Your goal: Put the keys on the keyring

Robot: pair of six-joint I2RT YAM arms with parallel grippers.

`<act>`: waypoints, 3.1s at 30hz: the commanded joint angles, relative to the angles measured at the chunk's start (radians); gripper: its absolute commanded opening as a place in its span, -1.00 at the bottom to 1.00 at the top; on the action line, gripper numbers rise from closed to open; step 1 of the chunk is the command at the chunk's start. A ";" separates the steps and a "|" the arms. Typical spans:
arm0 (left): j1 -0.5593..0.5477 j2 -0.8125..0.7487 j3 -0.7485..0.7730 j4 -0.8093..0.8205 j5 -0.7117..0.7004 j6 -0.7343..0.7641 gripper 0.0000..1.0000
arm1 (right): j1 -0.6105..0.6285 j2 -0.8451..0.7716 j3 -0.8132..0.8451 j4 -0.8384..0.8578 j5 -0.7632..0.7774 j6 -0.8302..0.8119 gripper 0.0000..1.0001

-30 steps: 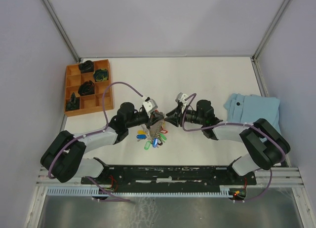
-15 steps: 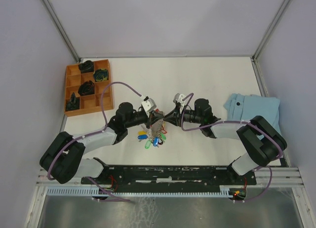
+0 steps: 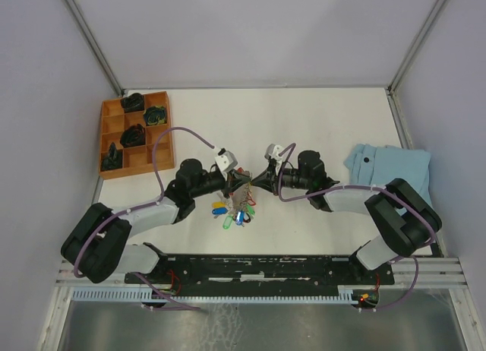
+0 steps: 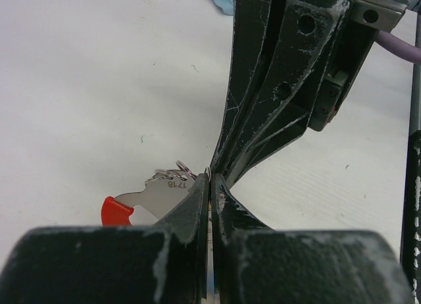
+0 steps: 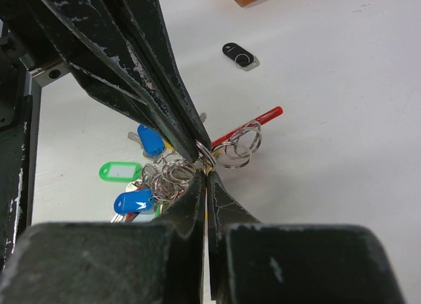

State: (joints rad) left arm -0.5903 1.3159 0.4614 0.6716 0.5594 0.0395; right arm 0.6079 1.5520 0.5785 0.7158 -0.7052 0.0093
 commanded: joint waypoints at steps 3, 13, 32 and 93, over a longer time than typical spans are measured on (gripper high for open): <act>0.003 0.024 -0.014 0.221 0.009 -0.114 -0.95 | 0.086 -0.065 0.007 0.001 0.130 -0.080 -0.99; 0.000 0.048 -0.068 0.373 -0.006 -0.166 -0.95 | 0.158 -0.086 -0.019 0.040 0.306 -0.140 -0.99; 0.019 -0.050 -0.025 0.055 0.045 0.041 -0.16 | 0.158 -0.187 0.270 -0.713 0.304 -0.456 -0.99; 0.013 0.007 -0.107 0.374 0.030 -0.144 -0.94 | 0.230 -0.198 0.236 -0.603 0.383 -0.397 -0.99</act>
State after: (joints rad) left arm -0.5655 1.3811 0.3298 0.9833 0.6300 -0.1181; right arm 0.8230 1.4174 0.7986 0.0532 -0.3332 -0.3820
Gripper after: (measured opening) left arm 0.032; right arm 0.012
